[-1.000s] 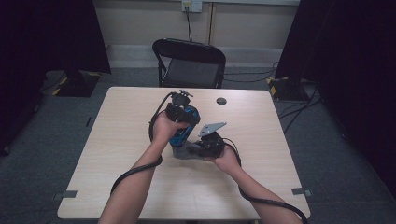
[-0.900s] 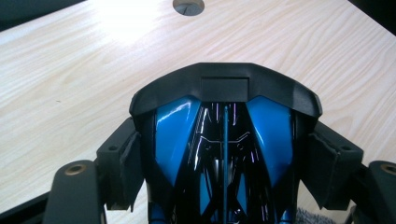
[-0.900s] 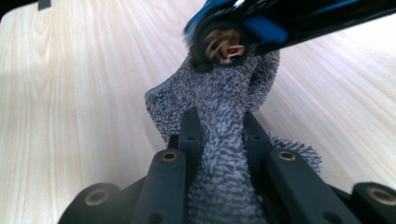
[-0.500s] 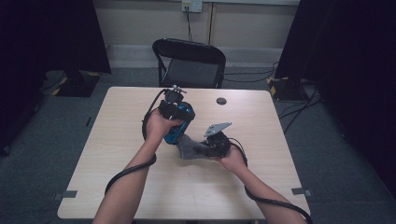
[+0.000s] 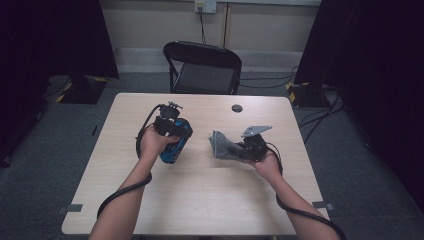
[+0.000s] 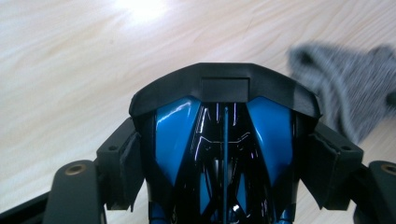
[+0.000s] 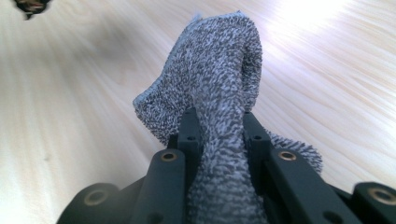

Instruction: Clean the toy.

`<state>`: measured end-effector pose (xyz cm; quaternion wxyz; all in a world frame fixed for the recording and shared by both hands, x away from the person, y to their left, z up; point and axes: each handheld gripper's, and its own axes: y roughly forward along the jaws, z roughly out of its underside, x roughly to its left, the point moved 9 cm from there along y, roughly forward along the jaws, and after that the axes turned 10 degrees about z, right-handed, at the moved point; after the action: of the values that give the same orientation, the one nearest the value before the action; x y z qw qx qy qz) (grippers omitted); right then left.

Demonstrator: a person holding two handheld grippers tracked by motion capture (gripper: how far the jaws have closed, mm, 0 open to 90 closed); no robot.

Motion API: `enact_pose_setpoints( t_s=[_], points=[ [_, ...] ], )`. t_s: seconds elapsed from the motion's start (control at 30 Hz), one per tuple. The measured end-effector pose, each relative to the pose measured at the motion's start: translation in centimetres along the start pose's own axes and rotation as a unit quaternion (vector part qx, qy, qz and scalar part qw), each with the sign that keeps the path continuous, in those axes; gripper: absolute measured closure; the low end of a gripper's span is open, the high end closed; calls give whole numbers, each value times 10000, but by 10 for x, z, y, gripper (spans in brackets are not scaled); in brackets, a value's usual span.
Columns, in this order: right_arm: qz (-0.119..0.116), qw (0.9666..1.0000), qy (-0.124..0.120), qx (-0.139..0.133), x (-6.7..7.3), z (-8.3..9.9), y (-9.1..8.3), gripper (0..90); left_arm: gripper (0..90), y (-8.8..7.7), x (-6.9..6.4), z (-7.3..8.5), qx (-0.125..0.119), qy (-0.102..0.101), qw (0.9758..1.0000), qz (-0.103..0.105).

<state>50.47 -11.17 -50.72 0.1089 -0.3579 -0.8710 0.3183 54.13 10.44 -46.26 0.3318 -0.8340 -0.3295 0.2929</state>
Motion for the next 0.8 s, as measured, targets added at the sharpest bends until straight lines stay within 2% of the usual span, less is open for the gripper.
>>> enact_pose_setpoints(
  t_s=[0.1, 0.13, 0.33, 0.57, 0.8],
  points=[
    [119, 9999, 66, 34, -11, 6, -3, 751, 254, 0, 7, 11, 50, -70, 10000, -32],
    [119, 9999, 66, 34, -11, 6, -3, 751, 254, 0, 7, 11, 50, -70, 10000, -32],
    [459, 9987, 208, 20, -39, 14, -14, 751, 254, 1, 21, 31, 279, -154, 9994, -111],
    [752, 9959, 509, -45, -66, 23, -23, 747, 254, 5, 32, 45, 423, -236, 9987, -171],
    [883, 9943, 602, 65, -76, 35, -21, 741, 254, 15, 37, 55, 507, -289, 9981, -188]
  ],
)
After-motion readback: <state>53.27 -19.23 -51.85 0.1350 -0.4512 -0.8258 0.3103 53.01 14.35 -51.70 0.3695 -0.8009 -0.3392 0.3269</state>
